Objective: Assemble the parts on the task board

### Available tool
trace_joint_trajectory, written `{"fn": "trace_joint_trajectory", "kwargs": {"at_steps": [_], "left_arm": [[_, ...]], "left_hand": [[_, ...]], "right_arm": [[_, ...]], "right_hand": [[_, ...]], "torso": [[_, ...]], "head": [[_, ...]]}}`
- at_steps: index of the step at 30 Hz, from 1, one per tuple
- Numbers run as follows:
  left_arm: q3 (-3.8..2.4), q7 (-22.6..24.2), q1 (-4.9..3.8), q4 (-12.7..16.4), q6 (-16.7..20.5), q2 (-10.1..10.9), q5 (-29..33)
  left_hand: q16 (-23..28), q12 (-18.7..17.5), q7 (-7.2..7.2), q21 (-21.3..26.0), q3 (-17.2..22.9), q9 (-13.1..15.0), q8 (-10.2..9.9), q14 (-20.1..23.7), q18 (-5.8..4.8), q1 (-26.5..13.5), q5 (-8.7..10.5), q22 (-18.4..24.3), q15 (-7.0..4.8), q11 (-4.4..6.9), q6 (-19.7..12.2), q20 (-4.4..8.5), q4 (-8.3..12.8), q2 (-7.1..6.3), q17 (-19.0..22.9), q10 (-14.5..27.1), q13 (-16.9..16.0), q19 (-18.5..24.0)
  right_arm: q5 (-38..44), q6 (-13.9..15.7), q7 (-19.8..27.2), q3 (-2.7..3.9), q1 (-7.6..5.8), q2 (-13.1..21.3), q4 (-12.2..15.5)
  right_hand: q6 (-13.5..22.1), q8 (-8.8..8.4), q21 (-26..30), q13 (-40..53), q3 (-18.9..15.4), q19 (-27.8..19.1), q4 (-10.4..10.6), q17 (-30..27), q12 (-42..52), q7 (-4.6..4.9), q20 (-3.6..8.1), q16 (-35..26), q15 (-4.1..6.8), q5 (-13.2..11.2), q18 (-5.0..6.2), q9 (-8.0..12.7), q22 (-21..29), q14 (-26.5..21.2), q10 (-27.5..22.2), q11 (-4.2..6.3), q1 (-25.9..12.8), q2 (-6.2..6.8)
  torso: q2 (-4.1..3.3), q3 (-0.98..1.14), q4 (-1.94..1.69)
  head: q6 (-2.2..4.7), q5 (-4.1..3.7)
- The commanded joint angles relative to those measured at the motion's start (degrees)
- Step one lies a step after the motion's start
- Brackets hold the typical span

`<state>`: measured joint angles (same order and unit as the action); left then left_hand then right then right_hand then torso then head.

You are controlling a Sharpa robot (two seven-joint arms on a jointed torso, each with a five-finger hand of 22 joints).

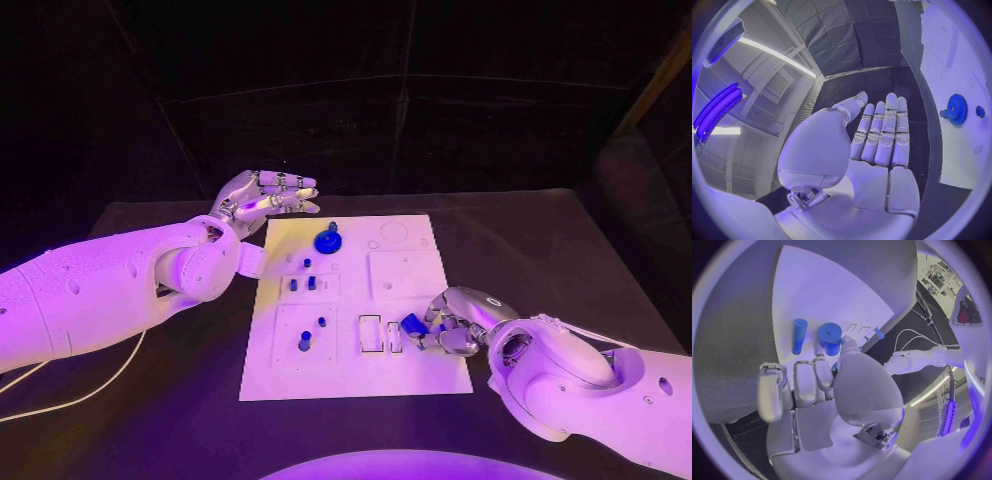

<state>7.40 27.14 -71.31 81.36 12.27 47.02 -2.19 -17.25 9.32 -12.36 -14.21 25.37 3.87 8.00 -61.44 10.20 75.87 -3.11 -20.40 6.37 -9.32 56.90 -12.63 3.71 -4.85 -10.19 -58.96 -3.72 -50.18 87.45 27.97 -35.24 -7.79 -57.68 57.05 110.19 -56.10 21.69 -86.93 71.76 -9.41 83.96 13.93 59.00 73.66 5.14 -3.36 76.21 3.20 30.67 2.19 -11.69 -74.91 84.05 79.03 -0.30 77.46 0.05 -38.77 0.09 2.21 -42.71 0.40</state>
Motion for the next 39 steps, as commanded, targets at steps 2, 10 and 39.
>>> {"fn": "trace_joint_trajectory", "kwargs": {"at_steps": [2,10,39], "left_arm": [[-0.04,0.46,-0.05,0.17,-0.8,-0.02,0.1],[-0.03,0.5,-0.05,0.33,-1.02,0.07,0.1],[-0.01,0.51,-0.04,0.61,-1.25,-0.19,0.1]], "left_hand": [[0.42,-0.18,0.18,0.31,0.06,0.0,0.36,-0.47,0.37,-0.44,-0.11,0.1,-0.16,0.19,-0.36,-0.08,-0.34,0.18,0.08,-0.09,0.08,-0.35],[0.47,-0.18,0.19,0.33,0.08,0.0,0.36,-0.49,0.37,-0.39,-0.11,0.14,-0.17,0.2,-0.36,-0.07,-0.3,0.19,0.09,-0.09,0.08,-0.38],[0.47,-0.18,0.19,0.33,0.08,0.0,0.36,-0.49,0.37,-0.39,-0.11,0.14,-0.17,0.2,-0.36,-0.07,-0.3,0.19,0.09,-0.09,0.08,-0.38]], "right_arm": [[-3.62,7.45,2.24,-0.01,-0.03,0.53,0.97],[-5.48,7.16,2.43,0.04,-0.08,0.77,2.67],[-6.36,3.39,-0.77,0.08,-0.12,-7.11,-0.95]], "right_hand": [[-0.27,0.36,-0.28,0.05,0.43,3.01,-0.63,-0.03,0.01,-0.24,0.32,0.26,0.33,0.94,-1.12,-1.36,-11.57,1.38,0.37,-0.02,1.46,-0.96],[-0.11,0.33,-0.16,-0.15,-0.6,2.87,0.86,-0.45,-0.43,-0.09,0.28,0.06,0.23,0.72,-1.08,-1.64,-11.43,1.29,0.33,-0.16,-0.2,-0.55],[-2.03,1.77,-0.17,1.19,-3.74,2.88,2.75,-0.46,-0.08,-1.06,0.68,0.05,0.77,-3.3,-1.08,-3.73,-11.52,1.32,1.52,0.56,-5.69,-1.84]], "torso": [[0.06,-0.04,-0.07],[0.03,-0.04,0.03],[-0.07,-0.06,0.01]], "head": [[0.17,0.11],[0.34,0.5],[0.09,1.23]]}}
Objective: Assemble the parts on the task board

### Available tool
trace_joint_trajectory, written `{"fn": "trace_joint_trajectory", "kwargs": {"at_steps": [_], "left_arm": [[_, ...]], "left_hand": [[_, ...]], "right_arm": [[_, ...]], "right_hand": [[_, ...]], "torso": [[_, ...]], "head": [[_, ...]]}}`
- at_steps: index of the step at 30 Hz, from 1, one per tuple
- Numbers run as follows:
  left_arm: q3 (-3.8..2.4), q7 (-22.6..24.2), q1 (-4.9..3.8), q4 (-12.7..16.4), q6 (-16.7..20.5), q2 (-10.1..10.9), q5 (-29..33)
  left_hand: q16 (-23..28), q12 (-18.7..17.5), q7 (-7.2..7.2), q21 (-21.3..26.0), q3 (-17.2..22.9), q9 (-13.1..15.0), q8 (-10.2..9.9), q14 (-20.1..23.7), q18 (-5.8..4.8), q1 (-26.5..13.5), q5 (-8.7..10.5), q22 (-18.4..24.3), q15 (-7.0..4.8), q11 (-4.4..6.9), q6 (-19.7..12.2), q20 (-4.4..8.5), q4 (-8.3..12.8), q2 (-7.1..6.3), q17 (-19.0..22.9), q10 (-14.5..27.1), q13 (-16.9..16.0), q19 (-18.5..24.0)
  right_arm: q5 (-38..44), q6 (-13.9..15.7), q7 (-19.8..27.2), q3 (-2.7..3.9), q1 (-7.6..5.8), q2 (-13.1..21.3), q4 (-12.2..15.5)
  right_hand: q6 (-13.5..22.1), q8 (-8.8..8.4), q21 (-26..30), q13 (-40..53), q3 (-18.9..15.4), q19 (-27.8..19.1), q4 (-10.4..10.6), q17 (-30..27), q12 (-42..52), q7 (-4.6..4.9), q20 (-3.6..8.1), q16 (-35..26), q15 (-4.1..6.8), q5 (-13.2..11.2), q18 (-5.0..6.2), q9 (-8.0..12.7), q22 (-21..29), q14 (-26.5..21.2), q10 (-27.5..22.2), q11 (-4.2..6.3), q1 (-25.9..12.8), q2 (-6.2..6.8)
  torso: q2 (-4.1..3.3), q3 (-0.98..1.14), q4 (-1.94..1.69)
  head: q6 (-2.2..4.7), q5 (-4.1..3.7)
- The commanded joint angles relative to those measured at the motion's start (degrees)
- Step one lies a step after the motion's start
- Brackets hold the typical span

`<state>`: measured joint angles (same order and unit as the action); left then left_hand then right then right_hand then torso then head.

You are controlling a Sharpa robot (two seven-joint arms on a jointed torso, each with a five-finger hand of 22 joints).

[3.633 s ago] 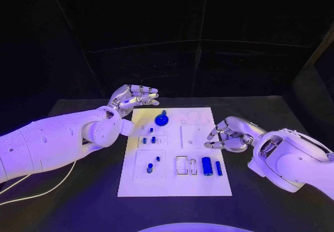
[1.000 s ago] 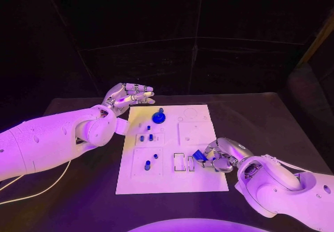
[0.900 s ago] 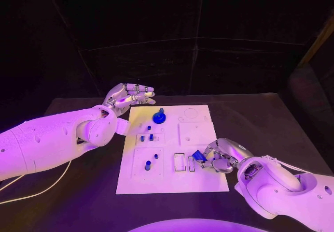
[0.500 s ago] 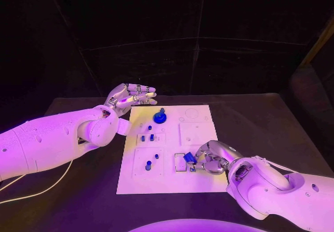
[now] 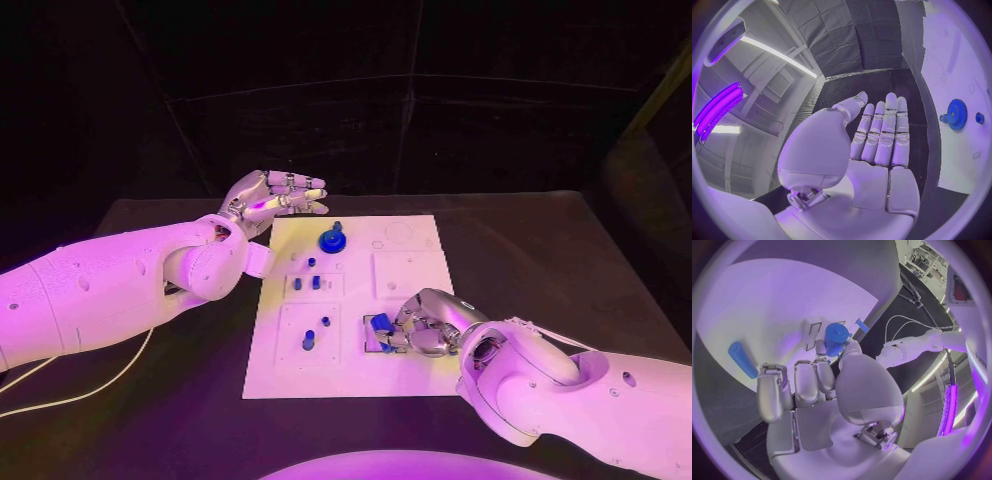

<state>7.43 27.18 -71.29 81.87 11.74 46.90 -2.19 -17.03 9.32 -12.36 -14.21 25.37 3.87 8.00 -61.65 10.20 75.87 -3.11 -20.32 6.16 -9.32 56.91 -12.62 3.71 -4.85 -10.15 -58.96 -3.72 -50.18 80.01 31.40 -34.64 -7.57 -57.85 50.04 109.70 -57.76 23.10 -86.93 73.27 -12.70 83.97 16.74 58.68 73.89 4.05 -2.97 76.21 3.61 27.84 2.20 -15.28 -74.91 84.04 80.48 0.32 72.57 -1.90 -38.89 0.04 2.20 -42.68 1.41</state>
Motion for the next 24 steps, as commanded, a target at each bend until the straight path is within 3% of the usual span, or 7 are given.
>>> {"fn": "trace_joint_trajectory", "kwargs": {"at_steps": [1,5,10,12,15,20,24], "left_arm": [[-0.04,0.47,-0.07,0.11,-0.73,-0.07,0.1],[-0.04,0.41,-0.07,0.09,-0.8,-0.08,0.1],[-0.04,0.36,-0.07,0.08,-0.87,-0.1,0.1],[-0.04,0.36,-0.07,0.07,-0.88,-0.11,0.1],[-0.04,0.35,-0.07,0.08,-0.88,-0.1,0.1],[-0.04,0.33,-0.08,0.1,-0.87,-0.07,0.1],[-0.04,0.31,-0.08,0.13,-0.86,-0.05,0.1]], "left_hand": [[0.25,-0.18,0.19,0.33,0.08,-0.01,0.36,-0.28,0.38,-0.39,-0.11,0.06,0.04,0.2,-0.36,-0.07,-0.3,0.19,0.05,-0.09,0.09,-0.38],[0.25,-0.18,0.19,0.33,0.08,-0.01,0.36,-0.28,0.38,-0.39,-0.11,0.06,0.04,0.2,-0.36,-0.07,-0.3,0.19,0.05,-0.09,0.09,-0.38],[0.25,-0.18,0.19,0.33,0.08,-0.01,0.36,-0.28,0.38,-0.39,-0.11,0.06,0.04,0.2,-0.36,-0.07,-0.3,0.19,0.05,-0.09,0.09,-0.38],[0.25,-0.18,0.19,0.33,0.08,-0.01,0.36,-0.28,0.38,-0.39,-0.11,0.06,0.04,0.2,-0.36,-0.07,-0.3,0.19,0.05,-0.09,0.09,-0.38],[0.43,-0.19,0.18,0.44,0.07,-0.01,0.39,-0.37,0.36,-0.38,-0.12,0.27,0.05,0.19,-0.38,-0.06,-0.29,0.18,0.11,-0.08,0.09,-0.48],[0.47,-0.2,0.2,0.46,0.05,0.0,0.42,-0.38,0.36,-0.43,-0.12,0.31,0.06,0.18,-0.35,-0.06,-0.33,0.21,0.12,-0.07,0.09,-0.49],[0.47,-0.2,0.2,0.46,0.05,0.0,0.42,-0.38,0.36,-0.43,-0.12,0.31,0.06,0.18,-0.35,-0.06,-0.33,0.21,0.12,-0.07,0.09,-0.49]], "right_arm": [[1.16,0.02,-1.35,-0.14,0.05,-0.21,-0.54],[1.27,0.23,-1.05,-0.13,0.05,-0.77,-0.75],[1.3,0.39,-0.72,-0.13,0.05,-1.3,-0.92],[1.32,0.8,-0.59,-0.13,0.05,-1.38,-1.03],[1.38,1.55,-0.26,-0.13,0.05,-1.39,-1.14],[1.17,1.99,0.27,-0.13,0.05,-1.39,-1.12],[1.07,2.16,0.79,-0.13,0.05,-1.29,-0.95]], "right_hand": [[-0.32,0.38,-0.13,-0.41,-0.59,2.83,-0.06,-0.21,-0.46,0.01,0.31,0.01,0.38,-0.81,-1.07,-0.24,-11.48,1.31,0.01,-0.05,-0.99,0.05],[-0.18,0.58,-0.06,-0.49,-1.45,2.78,-0.08,-0.4,-0.79,-0.04,0.36,-0.12,0.41,-4.3,-1.05,-0.78,-11.43,1.27,-0.06,-0.02,-2.21,-0.25],[0.11,0.95,0.03,-0.33,-3.25,2.7,-0.05,-0.57,-1.05,-0.07,0.39,-0.24,0.42,-13.68,-1.03,-1.76,-11.37,1.26,0.01,-0.02,-4.59,-0.66],[0.26,1.11,0.1,-0.66,-4.37,2.63,-0.04,-0.73,-1.61,0.01,0.41,-0.34,0.37,-19.34,-1.0,-2.21,-11.3,1.24,-0.24,0.07,-7.42,-0.74],[0.34,1.35,0.22,-1.7,-5.15,2.52,0.1,-1.19,-2.94,-0.08,0.38,-0.61,0.41,-24.49,-0.97,-2.7,-11.19,1.14,-0.94,-0.06,-11.7,0.21],[0.64,1.62,0.36,-2.11,-3.34,2.4,0.18,-1.52,-3.72,-0.08,0.38,-0.84,0.41,-24.93,-0.92,-3.4,-11.07,1.1,-1.26,-0.04,-15.37,2.11],[0.67,1.69,0.38,-2.12,-2.67,2.38,0.09,-1.56,-3.8,-0.09,0.39,-0.87,0.41,-24.87,-0.92,-3.55,-11.05,1.1,-1.26,-0.03,-15.56,2.26]], "torso": [[0.05,0.0,0.0],[0.07,0.04,0.05],[0.01,0.01,0.04],[0.03,-0.02,0.05],[0.03,-0.02,0.1],[0.04,0.0,0.12],[0.02,0.03,0.08]], "head": [[0.03,0.2],[-0.04,0.68],[-0.2,0.86],[-0.26,0.82],[-0.26,0.86],[-0.29,1.13],[-0.28,1.08]]}}
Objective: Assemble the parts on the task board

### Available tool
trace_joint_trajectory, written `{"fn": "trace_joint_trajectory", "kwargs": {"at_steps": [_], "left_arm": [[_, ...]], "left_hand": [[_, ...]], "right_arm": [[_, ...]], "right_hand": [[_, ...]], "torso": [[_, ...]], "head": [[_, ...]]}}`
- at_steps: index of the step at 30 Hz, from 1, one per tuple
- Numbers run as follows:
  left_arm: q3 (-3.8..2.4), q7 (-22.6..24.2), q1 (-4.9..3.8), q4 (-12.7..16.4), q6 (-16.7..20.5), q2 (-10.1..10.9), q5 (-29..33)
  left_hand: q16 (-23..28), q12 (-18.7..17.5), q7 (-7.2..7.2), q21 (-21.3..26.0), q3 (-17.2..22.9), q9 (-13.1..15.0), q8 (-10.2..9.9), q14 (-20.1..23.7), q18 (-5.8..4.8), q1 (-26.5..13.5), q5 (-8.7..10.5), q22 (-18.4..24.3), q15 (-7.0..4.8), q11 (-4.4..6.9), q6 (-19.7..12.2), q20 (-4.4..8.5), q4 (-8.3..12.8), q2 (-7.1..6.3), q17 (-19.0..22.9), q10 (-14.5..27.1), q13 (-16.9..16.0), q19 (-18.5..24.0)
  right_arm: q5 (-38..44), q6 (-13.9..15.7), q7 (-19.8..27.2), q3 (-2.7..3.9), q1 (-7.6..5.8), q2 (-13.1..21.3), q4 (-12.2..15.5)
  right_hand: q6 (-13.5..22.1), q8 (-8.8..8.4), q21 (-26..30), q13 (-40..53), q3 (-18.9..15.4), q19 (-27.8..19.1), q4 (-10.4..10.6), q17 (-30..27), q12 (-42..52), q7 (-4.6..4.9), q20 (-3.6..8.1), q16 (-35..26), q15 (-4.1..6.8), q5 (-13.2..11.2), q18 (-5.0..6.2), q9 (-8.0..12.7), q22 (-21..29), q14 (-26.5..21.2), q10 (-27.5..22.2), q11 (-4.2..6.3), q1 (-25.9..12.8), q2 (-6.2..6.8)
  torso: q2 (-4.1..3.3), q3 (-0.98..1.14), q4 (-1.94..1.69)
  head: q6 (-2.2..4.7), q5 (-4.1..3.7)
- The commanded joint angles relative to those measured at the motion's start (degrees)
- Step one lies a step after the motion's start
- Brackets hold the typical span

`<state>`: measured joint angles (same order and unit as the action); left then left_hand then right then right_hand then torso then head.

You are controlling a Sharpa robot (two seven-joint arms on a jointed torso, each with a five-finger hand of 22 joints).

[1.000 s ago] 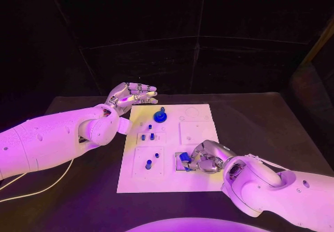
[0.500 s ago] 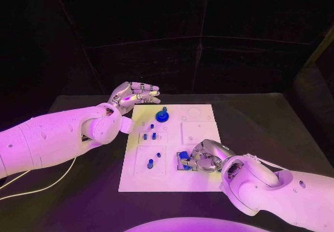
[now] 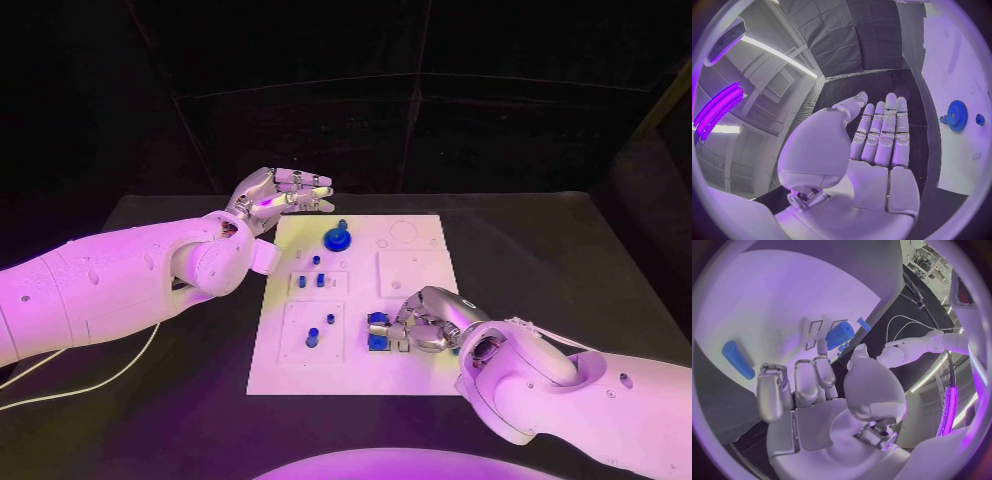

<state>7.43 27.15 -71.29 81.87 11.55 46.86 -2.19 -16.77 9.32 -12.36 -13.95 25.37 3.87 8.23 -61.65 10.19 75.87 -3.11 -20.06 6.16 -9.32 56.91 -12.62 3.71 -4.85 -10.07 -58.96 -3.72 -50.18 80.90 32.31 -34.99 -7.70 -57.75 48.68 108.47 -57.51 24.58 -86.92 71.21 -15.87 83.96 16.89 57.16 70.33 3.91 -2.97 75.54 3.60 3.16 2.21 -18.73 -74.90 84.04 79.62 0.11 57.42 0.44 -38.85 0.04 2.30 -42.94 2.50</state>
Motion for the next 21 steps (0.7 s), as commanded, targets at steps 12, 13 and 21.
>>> {"fn": "trace_joint_trajectory", "kwargs": {"at_steps": [12,13,21], "left_arm": [[-0.04,0.35,-0.08,0.12,-0.74,0.07,0.09],[-0.04,0.35,-0.08,0.12,-0.76,0.07,0.09],[-0.04,0.33,-0.08,0.12,-0.72,0.13,0.09]], "left_hand": [[0.25,-0.2,0.22,0.24,0.04,0.01,0.22,-0.41,0.35,-0.45,-0.12,0.11,0.06,0.19,-0.3,-0.07,-0.35,0.23,0.06,-0.07,0.09,-0.52],[0.25,-0.2,0.22,0.24,0.04,0.01,0.22,-0.41,0.35,-0.45,-0.12,0.11,0.06,0.19,-0.3,-0.07,-0.35,0.23,0.06,-0.07,0.09,-0.52],[0.25,-0.2,0.22,0.24,0.04,0.01,0.22,-0.41,0.35,-0.45,-0.12,0.11,0.06,0.19,-0.3,-0.07,-0.35,0.23,0.06,-0.07,0.09,-0.52]], "right_arm": [[2.55,-0.71,4.27,0.0,-0.05,0.55,1.34],[3.02,-0.97,4.19,0.0,-0.05,0.49,1.32],[5.29,-2.93,2.74,0.0,-0.05,0.03,0.65]], "right_hand": [[0.31,0.95,0.35,1.0,5.88,2.46,-7.6,0.13,0.3,-0.29,0.6,-0.19,0.71,9.69,-0.94,-1.45,-11.17,1.2,0.19,0.55,17.3,-1.77],[0.17,1.05,0.34,1.13,5.95,2.48,-8.06,0.13,0.41,-0.35,0.63,-0.2,0.75,9.27,-0.94,-1.54,-11.19,1.2,0.28,0.6,18.09,-1.76],[-0.25,1.41,0.32,1.48,5.9,2.51,-9.01,0.02,0.67,-0.55,0.74,-0.27,0.86,8.27,-0.96,-1.87,-11.24,1.19,0.53,0.76,19.81,-1.95]], "torso": [[0.07,-0.01,0.01],[0.06,0.0,-0.01],[0.02,-0.01,-0.04]], "head": [[-0.07,-0.18],[-0.06,-0.18],[-0.13,-0.12]]}}
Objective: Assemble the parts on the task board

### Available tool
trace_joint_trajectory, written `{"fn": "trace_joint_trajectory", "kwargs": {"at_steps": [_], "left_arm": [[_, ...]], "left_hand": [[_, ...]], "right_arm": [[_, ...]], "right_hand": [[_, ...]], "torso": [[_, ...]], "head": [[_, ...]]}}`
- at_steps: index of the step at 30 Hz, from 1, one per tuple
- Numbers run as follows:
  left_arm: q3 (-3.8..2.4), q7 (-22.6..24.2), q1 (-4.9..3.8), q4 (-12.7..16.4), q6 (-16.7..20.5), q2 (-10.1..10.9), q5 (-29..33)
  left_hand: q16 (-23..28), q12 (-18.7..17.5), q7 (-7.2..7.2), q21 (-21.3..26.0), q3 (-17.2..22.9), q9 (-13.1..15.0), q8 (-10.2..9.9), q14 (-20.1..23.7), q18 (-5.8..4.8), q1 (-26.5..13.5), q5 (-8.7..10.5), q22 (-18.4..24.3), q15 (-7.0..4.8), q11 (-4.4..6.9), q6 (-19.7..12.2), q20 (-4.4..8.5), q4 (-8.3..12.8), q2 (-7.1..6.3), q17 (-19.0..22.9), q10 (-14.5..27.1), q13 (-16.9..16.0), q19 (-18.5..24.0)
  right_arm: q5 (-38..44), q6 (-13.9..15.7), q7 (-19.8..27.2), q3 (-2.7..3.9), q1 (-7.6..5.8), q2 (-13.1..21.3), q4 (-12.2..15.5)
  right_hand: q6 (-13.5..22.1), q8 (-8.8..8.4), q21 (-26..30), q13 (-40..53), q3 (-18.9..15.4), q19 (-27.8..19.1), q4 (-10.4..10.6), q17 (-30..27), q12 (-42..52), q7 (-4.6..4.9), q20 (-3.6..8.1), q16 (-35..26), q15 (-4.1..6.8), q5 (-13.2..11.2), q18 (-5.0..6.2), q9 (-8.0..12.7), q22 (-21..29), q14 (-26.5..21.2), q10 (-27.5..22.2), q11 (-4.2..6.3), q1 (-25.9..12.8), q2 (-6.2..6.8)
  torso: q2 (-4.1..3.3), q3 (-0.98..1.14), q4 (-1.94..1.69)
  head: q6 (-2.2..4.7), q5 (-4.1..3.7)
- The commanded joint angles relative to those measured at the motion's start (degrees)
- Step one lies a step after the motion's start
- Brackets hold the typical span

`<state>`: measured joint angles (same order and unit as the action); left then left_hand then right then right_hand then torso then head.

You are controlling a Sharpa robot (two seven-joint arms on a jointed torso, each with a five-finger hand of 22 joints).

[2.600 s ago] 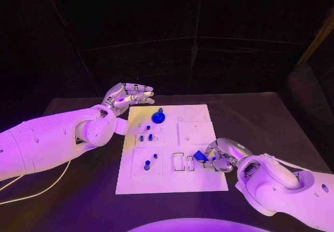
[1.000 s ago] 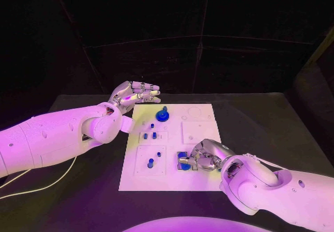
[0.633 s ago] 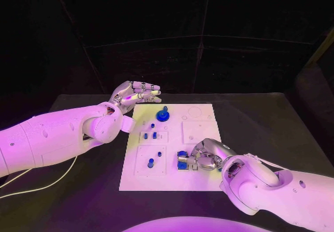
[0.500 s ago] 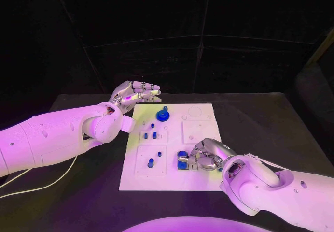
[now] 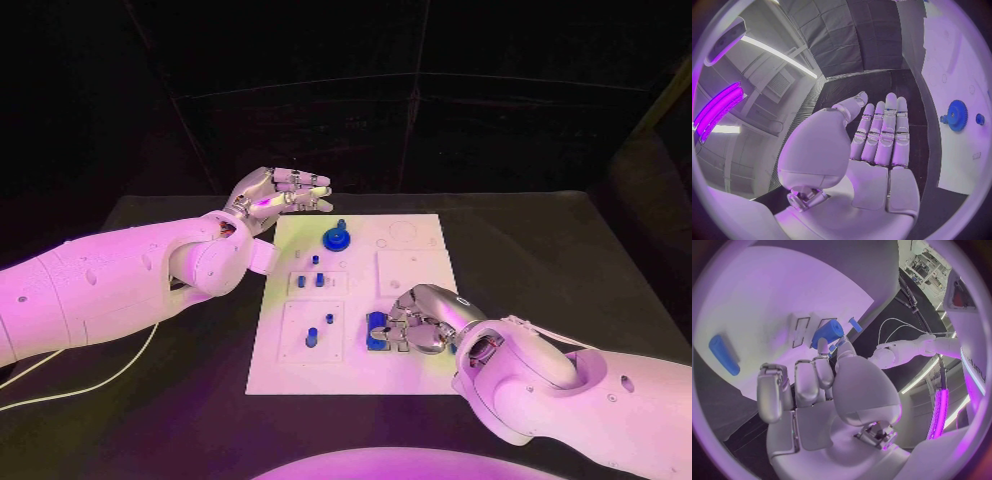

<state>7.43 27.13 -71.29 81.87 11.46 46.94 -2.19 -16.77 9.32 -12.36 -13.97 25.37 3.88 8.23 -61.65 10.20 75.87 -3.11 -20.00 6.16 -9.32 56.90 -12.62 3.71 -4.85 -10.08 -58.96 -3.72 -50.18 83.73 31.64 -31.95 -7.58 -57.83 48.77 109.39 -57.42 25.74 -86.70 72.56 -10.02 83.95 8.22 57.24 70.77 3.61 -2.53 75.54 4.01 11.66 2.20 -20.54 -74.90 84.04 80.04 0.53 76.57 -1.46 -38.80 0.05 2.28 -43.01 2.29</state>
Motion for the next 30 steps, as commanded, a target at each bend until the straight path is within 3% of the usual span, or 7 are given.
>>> {"fn": "trace_joint_trajectory", "kwargs": {"at_steps": [1,30], "left_arm": [[-0.04,0.34,-0.08,0.13,-0.64,0.06,0.09],[-0.04,0.28,-0.07,0.16,-0.64,0.37,0.09]], "left_hand": [[0.26,-0.2,0.22,0.26,0.04,0.01,0.22,-0.41,0.35,-0.45,-0.12,0.05,0.06,0.19,-0.3,-0.07,-0.35,0.23,0.07,-0.07,0.09,-0.52],[0.26,-0.2,0.22,0.26,0.04,0.01,0.22,-0.41,0.35,-0.45,-0.12,0.05,0.06,0.19,-0.3,-0.07,-0.35,0.23,0.07,-0.07,0.09,-0.52]], "right_arm": [[2.62,-2.37,-0.48,-0.12,0.03,-0.06,-0.37],[3.3,-3.03,1.12,-0.11,0.03,0.86,0.17]], "right_hand": [[-0.38,0.28,0.08,0.15,0.05,2.55,-0.37,-0.04,0.25,-0.27,0.32,-0.26,0.47,-0.29,-0.96,-0.09,-11.26,1.19,0.12,0.36,0.77,-0.15],[-0.46,0.48,0.15,0.53,-0.24,2.49,-1.07,-0.4,0.49,-0.39,0.48,-0.48,0.63,-0.48,-0.94,-0.38,-11.21,1.12,0.33,0.51,2.16,-0.39]], "torso": [[-0.04,-0.02,-0.03],[0.01,0.01,0.02]], "head": [[-0.05,0.1],[-0.38,0.24]]}}
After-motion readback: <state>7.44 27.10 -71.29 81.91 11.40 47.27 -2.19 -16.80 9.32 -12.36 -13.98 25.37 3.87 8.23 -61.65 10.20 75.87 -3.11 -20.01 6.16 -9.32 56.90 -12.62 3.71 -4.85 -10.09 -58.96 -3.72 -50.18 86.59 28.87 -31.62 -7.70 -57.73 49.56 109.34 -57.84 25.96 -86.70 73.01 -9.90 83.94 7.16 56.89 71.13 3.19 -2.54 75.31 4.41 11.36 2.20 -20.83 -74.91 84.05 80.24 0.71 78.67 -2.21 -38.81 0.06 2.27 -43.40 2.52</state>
